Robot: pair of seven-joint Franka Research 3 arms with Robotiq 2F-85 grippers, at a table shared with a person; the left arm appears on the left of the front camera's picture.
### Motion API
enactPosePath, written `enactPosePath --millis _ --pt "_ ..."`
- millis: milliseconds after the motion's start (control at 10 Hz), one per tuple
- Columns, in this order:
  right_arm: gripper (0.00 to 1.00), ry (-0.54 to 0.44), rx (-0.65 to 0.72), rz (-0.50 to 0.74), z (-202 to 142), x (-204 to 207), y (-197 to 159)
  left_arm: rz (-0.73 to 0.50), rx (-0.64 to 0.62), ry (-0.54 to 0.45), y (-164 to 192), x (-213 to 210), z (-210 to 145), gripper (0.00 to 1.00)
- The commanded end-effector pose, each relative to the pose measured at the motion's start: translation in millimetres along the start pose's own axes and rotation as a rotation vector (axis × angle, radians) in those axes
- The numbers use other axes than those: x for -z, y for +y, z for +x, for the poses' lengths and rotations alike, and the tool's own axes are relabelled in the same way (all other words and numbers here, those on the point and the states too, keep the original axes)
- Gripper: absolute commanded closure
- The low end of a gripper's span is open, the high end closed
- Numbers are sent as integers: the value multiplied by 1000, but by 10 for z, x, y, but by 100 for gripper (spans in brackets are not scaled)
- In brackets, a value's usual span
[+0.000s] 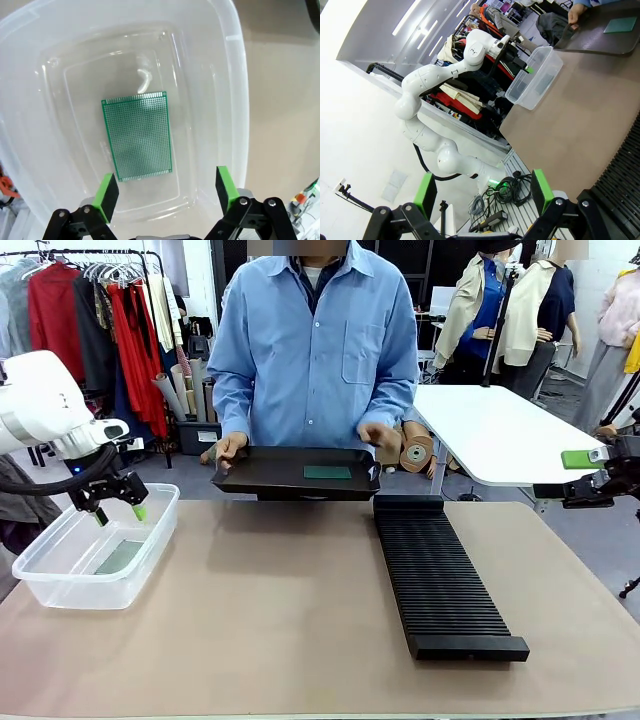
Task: Sort PCBs into racks and boxes based on the side picked up.
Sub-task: If the short side of the Blank PCB is picked up, insert it into the PCB Rack ; if the long side is picked up, place it in the Organizing box, then pick up the Blank PCB handed by the Human.
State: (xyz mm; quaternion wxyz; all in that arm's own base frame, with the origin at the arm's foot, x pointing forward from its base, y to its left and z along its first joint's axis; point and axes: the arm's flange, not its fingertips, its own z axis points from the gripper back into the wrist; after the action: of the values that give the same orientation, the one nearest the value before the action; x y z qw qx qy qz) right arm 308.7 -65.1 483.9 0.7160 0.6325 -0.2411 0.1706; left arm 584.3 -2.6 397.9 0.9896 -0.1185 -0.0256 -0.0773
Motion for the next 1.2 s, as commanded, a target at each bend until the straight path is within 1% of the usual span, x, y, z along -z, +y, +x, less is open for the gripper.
enactPosePath --millis 0,600,1100 --pt "0 5 -11 4 41 -6 24 45 -8 -6 -69 -67 -24 0" --pt "0 5 -11 4 41 -6 24 67 3 0 -92 -102 -10 0" --pt "0 5 -11 4 41 -6 24 54 3 4 -96 -94 4 0"
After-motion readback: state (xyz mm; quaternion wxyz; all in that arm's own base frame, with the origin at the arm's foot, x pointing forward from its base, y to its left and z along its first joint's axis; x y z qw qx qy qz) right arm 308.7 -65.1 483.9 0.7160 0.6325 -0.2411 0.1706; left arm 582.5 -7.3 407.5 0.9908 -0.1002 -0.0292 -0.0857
